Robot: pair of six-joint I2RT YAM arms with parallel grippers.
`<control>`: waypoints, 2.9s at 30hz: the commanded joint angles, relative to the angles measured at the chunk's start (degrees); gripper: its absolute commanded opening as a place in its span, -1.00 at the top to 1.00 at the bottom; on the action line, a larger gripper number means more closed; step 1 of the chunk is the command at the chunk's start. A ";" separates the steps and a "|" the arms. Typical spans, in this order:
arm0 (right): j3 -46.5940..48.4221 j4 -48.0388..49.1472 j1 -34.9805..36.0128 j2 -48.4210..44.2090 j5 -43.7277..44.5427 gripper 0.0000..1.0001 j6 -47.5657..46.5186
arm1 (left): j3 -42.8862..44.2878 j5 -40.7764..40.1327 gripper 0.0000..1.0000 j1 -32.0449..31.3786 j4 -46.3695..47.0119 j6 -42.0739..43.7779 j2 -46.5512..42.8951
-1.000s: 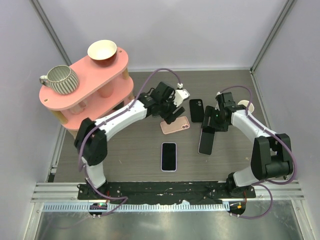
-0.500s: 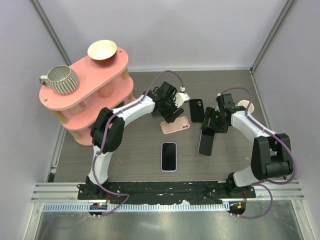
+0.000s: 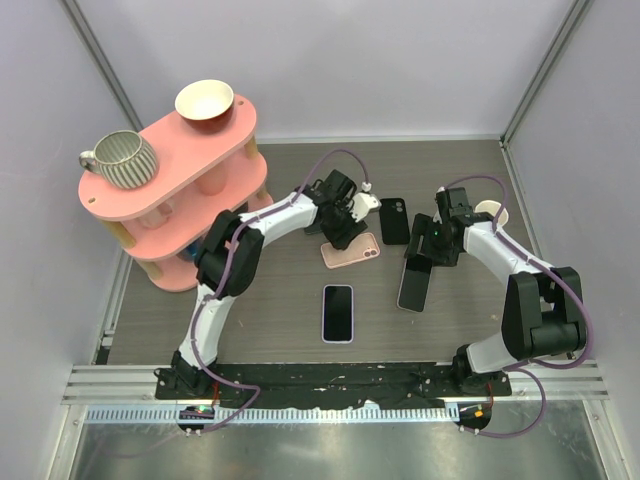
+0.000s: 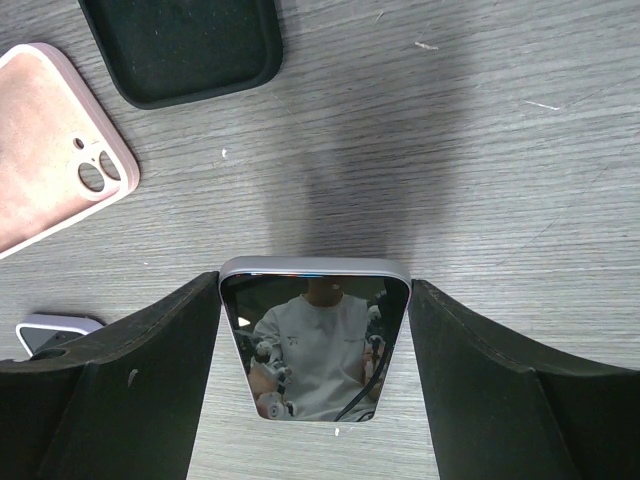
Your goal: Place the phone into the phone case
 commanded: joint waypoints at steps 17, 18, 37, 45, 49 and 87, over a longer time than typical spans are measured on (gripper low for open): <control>2.02 0.56 -1.56 -1.10 -0.26 0.19 0.29 | 0.35 -0.87 1.00 -2.00 3.28 -36.63 -6.95; 1.94 0.48 -1.56 -1.10 -1.22 0.21 0.21 | -0.97 -2.45 1.00 -2.26 2.59 -38.94 -7.31; -1.14 5.82 -1.73 -4.71 -24.06 0.43 6.78 | -17.94 -21.97 1.00 -15.96 10.40 -61.28 -13.21; -0.44 7.24 -1.56 -3.57 -26.80 0.49 8.29 | -21.81 -21.10 1.00 -17.29 14.62 -64.62 -14.70; 0.44 7.76 -1.64 -1.20 -27.07 0.51 8.47 | -22.60 -19.70 1.00 -17.29 16.64 -64.27 -16.19; 4.22 6.54 4.95 6.89 -9.76 0.36 8.29 | -24.62 -17.32 0.59 -16.94 16.74 -66.73 -18.48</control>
